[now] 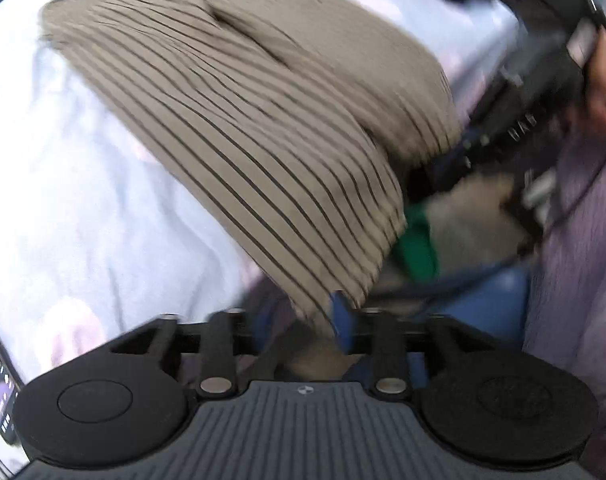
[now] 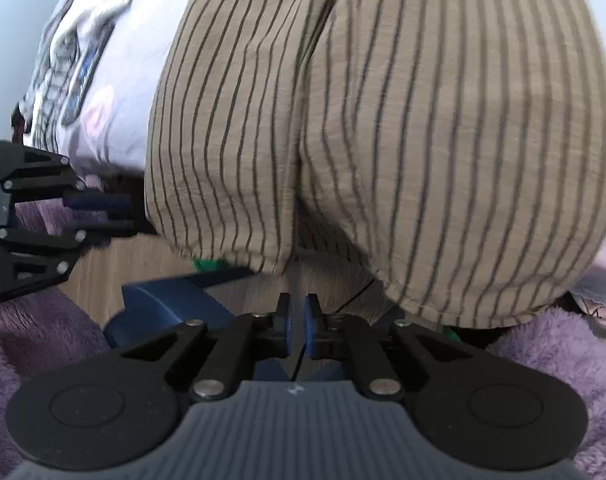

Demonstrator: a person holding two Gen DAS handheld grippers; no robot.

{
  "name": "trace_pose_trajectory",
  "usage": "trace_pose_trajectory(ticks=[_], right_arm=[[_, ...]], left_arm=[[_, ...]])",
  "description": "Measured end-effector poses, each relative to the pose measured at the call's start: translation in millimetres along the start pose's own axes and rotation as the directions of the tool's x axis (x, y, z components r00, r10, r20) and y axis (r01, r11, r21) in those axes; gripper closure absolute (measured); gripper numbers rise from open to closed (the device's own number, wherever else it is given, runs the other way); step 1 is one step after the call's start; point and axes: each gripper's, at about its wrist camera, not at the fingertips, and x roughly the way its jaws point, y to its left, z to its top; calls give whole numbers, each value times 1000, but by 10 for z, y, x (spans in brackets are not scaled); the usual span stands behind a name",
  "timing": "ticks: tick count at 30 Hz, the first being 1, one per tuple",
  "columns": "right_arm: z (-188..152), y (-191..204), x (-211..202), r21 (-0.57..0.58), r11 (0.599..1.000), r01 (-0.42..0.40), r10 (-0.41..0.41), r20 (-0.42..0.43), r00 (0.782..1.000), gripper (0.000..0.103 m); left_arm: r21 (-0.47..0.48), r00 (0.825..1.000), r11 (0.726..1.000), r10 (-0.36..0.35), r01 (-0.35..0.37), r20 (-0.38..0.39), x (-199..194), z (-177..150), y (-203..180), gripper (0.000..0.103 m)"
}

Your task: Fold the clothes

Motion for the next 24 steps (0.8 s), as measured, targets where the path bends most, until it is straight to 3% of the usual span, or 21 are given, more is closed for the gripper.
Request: trace_pose_trajectory(ticks=[3, 5, 10, 14, 19, 24], right_arm=[[43, -155, -243, 12, 1000, 21, -21, 74, 997, 76], [98, -259, -383, 4, 998, 59, -59, 104, 993, 76], [235, -516, -735, -11, 988, 156, -151, 180, 972, 67], [315, -738, -782, -54, 972, 228, -218, 147, 965, 67], [338, -861, -460, -151, 965, 213, -214, 10, 977, 66], [298, -935, -264, -199, 961, 193, -199, -6, 980, 65]], left_arm=[[-123, 999, 992, -17, 22, 42, -66, 20, 147, 60], [-186, 998, 981, -46, 51, 31, -38, 31, 244, 60], [-182, 993, 978, -113, 104, -42, 139, 54, 337, 60], [-173, 990, 980, -113, 97, -82, 261, 56, 329, 60], [-171, 987, 979, -128, 110, -98, 388, 64, 339, 60], [-208, 982, 967, -168, 146, -92, 583, 101, 396, 60]])
